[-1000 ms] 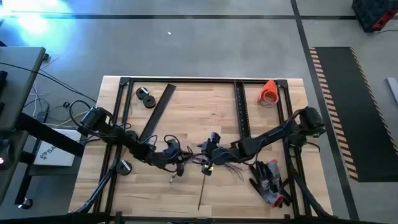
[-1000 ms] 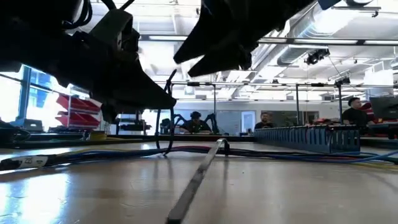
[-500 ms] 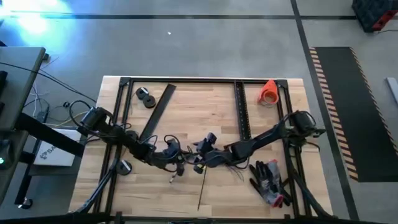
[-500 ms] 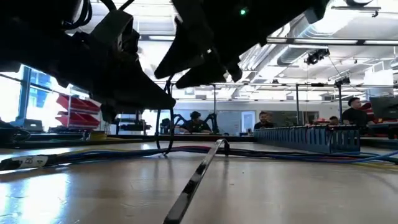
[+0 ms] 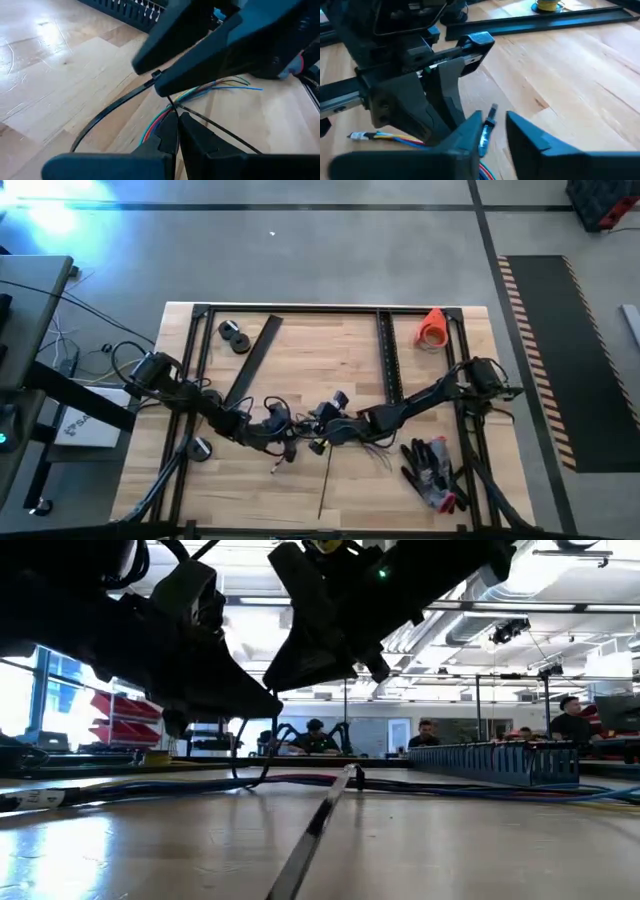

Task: Ziptie cables
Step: Wrap the black zip tie on the cables

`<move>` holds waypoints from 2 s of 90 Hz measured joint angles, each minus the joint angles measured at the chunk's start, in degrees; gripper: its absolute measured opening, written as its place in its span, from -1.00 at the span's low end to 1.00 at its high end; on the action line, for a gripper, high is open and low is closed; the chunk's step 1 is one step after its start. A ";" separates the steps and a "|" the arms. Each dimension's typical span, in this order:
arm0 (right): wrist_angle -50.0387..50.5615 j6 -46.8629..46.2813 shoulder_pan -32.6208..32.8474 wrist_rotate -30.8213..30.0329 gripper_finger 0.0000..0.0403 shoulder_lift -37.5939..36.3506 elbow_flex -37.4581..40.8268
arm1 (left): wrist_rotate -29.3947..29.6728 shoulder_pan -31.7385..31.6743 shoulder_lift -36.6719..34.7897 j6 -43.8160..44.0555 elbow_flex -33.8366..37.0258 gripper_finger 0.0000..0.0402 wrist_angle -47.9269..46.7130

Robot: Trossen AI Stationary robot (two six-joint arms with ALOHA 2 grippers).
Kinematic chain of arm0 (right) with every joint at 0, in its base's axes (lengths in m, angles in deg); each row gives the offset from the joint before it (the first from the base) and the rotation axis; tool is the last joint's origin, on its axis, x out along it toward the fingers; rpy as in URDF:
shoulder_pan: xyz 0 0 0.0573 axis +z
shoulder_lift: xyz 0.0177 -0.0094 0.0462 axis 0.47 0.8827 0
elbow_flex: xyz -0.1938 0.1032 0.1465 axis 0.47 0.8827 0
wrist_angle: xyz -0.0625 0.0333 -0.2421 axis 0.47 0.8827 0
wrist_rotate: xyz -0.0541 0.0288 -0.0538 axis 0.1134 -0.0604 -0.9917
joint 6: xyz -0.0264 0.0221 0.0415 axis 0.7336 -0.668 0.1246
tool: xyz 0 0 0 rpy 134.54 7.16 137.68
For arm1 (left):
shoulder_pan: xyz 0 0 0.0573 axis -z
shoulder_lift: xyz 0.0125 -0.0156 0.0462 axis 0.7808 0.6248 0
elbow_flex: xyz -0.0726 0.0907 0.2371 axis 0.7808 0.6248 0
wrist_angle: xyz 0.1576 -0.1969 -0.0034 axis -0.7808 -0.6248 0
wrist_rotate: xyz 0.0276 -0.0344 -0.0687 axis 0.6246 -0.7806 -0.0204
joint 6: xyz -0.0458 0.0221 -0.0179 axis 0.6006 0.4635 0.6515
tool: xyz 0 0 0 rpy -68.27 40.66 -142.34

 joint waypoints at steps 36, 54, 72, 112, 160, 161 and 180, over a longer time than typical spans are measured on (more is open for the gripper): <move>-0.84 5.34 0.15 3.40 -0.99 -0.04 0.00 | -4.81 0.34 -0.19 -3.21 0.00 -0.56 1.38; -0.86 11.82 0.15 8.54 -1.00 -0.07 0.00 | -8.26 3.57 -0.94 -7.72 0.00 -0.27 4.89; -0.77 17.57 0.01 17.09 -1.00 -0.41 0.00 | 2.01 8.36 -5.48 -13.46 0.00 -0.29 1.48; -3.55 21.00 -3.43 28.64 -1.00 -1.07 0.02 | 6.54 7.78 -5.95 -13.17 0.00 -0.24 -10.38; -3.36 20.94 -3.37 29.45 -0.99 -1.07 0.02 | 3.35 7.02 -5.53 -15.46 0.00 -0.61 -8.45; -3.35 20.88 -3.37 29.45 -0.99 -1.07 0.02 | 3.36 7.02 -5.53 -15.43 0.00 -0.63 -8.45; -3.00 20.54 -3.26 27.96 -0.87 -1.07 0.02 | 3.52 6.95 -5.49 -15.02 0.00 -0.96 -8.45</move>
